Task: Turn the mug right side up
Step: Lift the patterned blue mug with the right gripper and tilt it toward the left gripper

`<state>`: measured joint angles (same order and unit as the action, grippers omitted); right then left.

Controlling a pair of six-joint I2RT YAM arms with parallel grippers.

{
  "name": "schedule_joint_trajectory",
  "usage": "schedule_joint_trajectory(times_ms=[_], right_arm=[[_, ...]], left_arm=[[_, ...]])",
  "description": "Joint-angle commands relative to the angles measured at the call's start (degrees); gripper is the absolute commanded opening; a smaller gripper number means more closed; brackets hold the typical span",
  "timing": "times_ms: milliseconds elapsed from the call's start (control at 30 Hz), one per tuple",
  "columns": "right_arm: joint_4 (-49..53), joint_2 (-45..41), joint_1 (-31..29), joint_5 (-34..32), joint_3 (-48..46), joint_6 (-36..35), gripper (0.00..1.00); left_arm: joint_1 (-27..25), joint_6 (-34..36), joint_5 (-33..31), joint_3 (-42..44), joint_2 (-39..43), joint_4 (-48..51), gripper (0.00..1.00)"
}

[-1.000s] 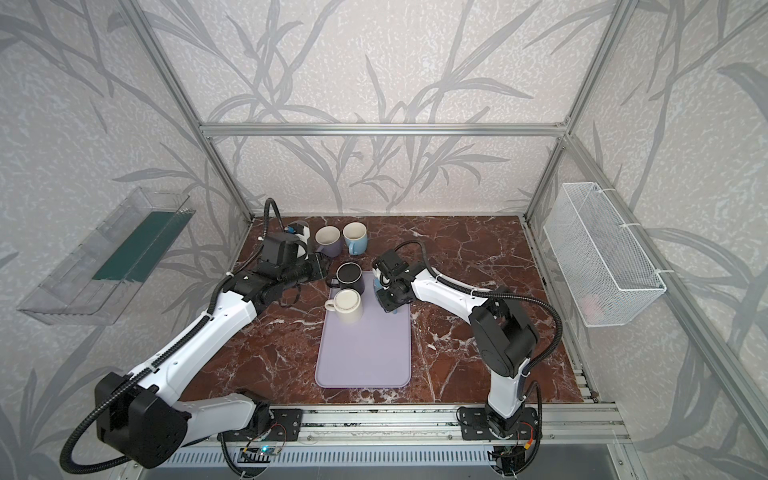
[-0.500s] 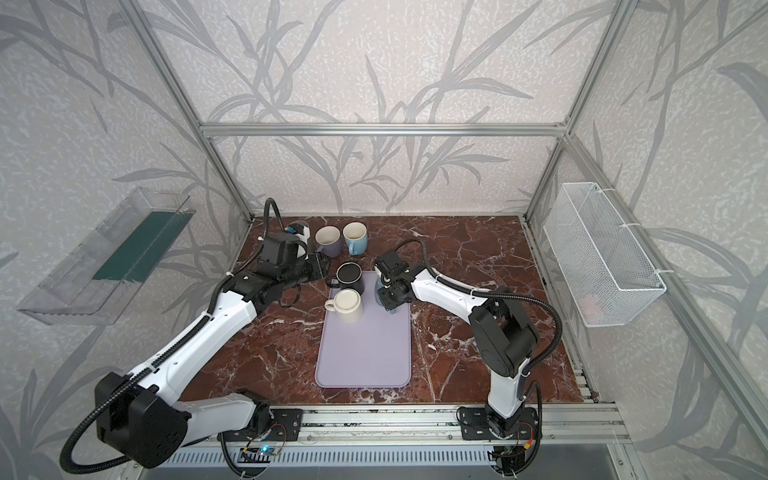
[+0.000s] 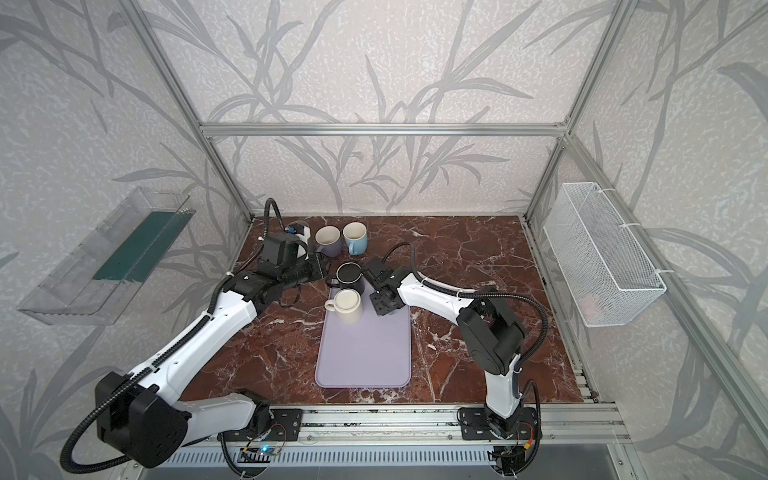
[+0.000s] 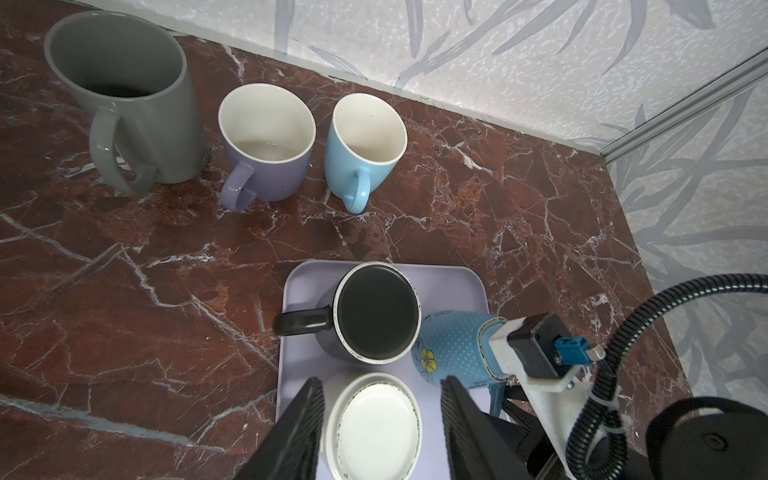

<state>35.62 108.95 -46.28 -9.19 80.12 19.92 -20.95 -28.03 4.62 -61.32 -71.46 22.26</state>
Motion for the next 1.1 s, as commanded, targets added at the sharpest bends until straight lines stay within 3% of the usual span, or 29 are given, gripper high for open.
schedule_joint_trajectory(times_ms=[0,433,633,767,933,1067], right_arm=[[2.55,1.09,0.11,-2.60,2.10,2.44,0.35],[4.04,4.06,-0.30,-5.74,4.50,3.98,0.32],[4.85,5.02,-0.29,-6.61,5.35,3.78,0.14],[5.38,4.88,0.03,-7.16,5.93,2.57,0.13],[4.45,2.85,1.48,-5.63,6.02,-0.42,0.12],[1.05,-0.29,3.72,0.65,4.48,-3.00,0.12]], left_arm=[[-0.10,0.13,0.01,1.09,0.79,-0.43,0.49],[-0.14,0.02,0.21,1.29,0.80,-0.44,0.49],[-0.14,0.08,-0.05,1.22,1.08,-0.23,0.49],[-0.14,0.04,-0.37,1.33,1.15,-0.11,0.49],[-0.19,-0.17,0.15,1.72,1.63,-0.39,0.49],[-0.23,-0.87,1.62,2.96,2.49,-1.69,0.49]])
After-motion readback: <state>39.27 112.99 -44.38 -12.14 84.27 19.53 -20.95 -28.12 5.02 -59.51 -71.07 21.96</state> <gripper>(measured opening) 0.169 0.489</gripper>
